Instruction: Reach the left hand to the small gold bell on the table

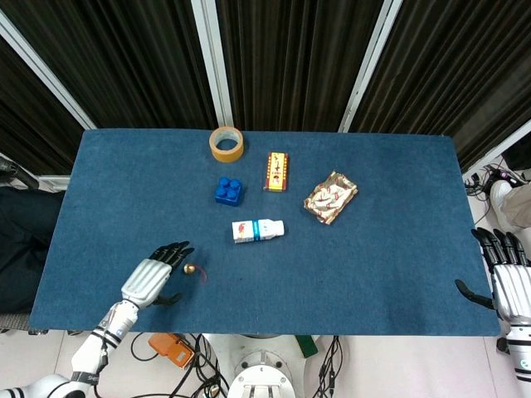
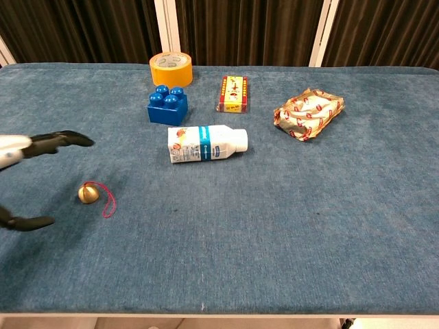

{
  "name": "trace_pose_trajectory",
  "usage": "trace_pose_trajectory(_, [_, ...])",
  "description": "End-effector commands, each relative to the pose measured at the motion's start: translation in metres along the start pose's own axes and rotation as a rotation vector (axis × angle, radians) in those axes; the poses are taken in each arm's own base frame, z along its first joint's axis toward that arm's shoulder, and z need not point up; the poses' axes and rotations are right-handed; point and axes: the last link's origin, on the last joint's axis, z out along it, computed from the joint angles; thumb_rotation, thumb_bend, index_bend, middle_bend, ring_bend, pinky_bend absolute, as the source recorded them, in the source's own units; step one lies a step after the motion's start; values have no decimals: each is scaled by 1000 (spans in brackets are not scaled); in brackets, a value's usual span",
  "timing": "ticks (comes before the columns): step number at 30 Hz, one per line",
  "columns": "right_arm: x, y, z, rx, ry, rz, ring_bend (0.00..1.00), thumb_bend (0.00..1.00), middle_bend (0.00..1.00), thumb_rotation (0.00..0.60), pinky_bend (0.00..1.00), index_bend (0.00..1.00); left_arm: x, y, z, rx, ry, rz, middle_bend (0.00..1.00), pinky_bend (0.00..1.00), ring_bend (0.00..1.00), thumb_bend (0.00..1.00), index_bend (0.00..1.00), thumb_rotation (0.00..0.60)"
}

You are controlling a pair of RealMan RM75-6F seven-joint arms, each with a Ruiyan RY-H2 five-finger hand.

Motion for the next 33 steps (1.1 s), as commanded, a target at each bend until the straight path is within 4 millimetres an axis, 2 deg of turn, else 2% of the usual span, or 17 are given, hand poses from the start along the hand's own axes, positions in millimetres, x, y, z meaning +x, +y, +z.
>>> trace_pose_trajectory(1, [0, 0, 0, 0, -1, 0, 104, 328, 158, 600, 12, 148, 0, 1, 12, -4, -1, 10, 0, 102, 0, 214, 158, 600])
trace_pose_trajectory(7, [0, 0, 0, 0, -2, 0, 103, 327, 158, 600, 12, 148, 2, -8, 26, 26, -24, 15, 0, 102, 0, 214, 244, 600])
trace_pose_trajectory(19, [0, 0, 1, -2, -2, -2, 104, 327, 158, 600, 12, 148, -3, -19, 37, 61, -62, 8, 0, 102, 0, 222, 355, 600])
trace_pose_trajectory(33, [0, 0, 1, -3, -3, -5, 104, 328, 158, 600, 12, 148, -6, -18, 43, 53, -62, -4, 5, 102, 0, 283, 475, 600])
